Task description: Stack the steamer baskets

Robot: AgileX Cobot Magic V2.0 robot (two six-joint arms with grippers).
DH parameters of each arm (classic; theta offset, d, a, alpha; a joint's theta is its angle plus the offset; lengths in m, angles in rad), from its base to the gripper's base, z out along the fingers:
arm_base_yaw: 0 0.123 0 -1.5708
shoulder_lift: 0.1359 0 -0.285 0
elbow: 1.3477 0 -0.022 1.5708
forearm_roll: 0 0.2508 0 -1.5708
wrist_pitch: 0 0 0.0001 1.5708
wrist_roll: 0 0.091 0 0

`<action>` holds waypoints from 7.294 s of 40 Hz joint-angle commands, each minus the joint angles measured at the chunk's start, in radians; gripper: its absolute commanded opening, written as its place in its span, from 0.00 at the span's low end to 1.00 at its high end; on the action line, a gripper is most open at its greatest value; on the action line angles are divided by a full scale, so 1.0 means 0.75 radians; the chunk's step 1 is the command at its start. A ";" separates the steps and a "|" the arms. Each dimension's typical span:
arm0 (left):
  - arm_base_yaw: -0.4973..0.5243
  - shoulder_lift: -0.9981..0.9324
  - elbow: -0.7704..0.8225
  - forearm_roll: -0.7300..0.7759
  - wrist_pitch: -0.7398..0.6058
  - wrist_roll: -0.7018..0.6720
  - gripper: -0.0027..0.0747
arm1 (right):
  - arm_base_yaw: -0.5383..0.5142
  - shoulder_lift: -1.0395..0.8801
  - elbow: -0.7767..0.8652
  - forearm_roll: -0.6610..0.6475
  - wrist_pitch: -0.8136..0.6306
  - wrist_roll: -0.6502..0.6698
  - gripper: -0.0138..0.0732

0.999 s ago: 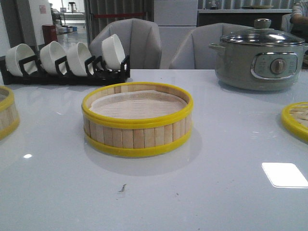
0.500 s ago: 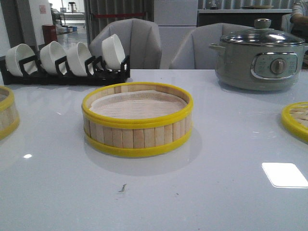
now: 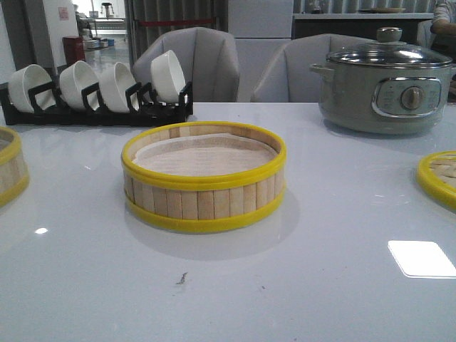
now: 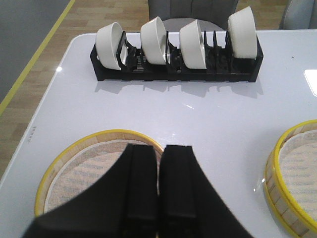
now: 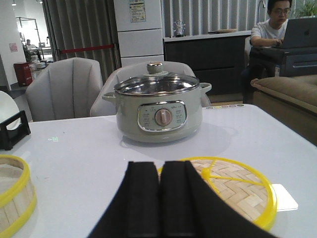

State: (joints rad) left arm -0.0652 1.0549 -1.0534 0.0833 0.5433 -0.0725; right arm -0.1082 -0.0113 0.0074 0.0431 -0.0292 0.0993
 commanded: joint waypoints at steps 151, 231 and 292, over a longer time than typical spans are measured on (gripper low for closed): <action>-0.059 1.060 -0.263 -0.031 -0.206 0.001 0.60 | 0.004 1.197 -0.987 -0.004 0.374 0.002 0.67; -1.002 1.250 -0.953 -0.017 0.086 0.001 0.15 | 0.004 1.197 -0.987 -0.004 0.393 0.002 0.67; -0.999 1.250 -0.953 0.032 0.145 0.001 0.58 | 0.004 1.197 -0.987 -0.004 0.414 0.002 0.67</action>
State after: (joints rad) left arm -0.8057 2.0665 -1.7337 0.1021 0.6892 -0.0744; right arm -0.1082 0.8935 -0.6907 0.0431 0.3544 0.1079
